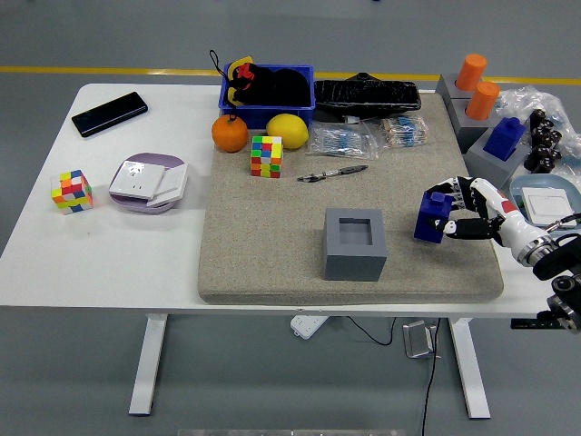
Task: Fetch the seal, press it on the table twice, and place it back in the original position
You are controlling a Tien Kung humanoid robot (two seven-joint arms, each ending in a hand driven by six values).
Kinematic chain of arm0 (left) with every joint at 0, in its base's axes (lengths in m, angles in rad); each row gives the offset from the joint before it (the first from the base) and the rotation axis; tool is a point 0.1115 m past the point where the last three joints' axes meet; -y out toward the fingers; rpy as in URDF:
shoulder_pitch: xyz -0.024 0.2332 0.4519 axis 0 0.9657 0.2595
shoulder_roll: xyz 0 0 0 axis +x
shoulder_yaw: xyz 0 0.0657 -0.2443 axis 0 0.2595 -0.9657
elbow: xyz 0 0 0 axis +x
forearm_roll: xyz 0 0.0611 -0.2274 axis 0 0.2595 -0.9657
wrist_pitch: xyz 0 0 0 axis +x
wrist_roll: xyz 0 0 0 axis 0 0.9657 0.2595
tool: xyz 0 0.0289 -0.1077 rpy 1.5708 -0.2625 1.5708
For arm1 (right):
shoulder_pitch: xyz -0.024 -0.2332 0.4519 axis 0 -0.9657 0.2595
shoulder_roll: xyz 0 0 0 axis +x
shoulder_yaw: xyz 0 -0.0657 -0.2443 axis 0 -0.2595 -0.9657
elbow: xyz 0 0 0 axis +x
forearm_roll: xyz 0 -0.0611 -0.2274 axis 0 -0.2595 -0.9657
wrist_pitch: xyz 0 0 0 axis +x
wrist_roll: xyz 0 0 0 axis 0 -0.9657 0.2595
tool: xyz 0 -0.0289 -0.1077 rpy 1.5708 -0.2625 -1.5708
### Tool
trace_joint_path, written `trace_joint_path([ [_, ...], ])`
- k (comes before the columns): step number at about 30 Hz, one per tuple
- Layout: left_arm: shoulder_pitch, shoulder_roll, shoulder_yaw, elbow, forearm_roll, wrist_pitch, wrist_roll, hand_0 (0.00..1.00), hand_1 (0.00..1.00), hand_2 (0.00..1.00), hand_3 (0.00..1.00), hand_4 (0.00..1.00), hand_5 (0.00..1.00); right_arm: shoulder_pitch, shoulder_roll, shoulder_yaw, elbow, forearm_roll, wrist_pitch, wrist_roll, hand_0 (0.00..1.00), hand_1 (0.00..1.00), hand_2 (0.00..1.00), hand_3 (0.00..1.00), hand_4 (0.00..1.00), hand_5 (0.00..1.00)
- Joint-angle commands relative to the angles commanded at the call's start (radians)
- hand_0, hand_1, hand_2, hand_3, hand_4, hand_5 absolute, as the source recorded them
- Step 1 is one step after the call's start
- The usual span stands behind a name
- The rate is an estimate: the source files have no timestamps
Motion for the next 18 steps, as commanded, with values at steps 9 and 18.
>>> trace_joint_path([
  [9,0.000,-0.001,0.002,0.000,0.000,-0.001,0.000,0.747,0.697,0.684,0.753,0.685,0.307,-0.002,0.009,-0.025,-0.044,0.009,0.015,0.014,0.572,0.434,0.455,0.527,0.721,0.002],
  [18,0.001,-0.001,0.002,0.000,-0.001,-0.001,0.000,0.747,0.697,0.685,0.753,0.685,0.307,-0.007,-0.008,-0.033,0.003,0.013,0.017,0.017,0.570,0.434,0.453,0.525,0.718,0.002],
])
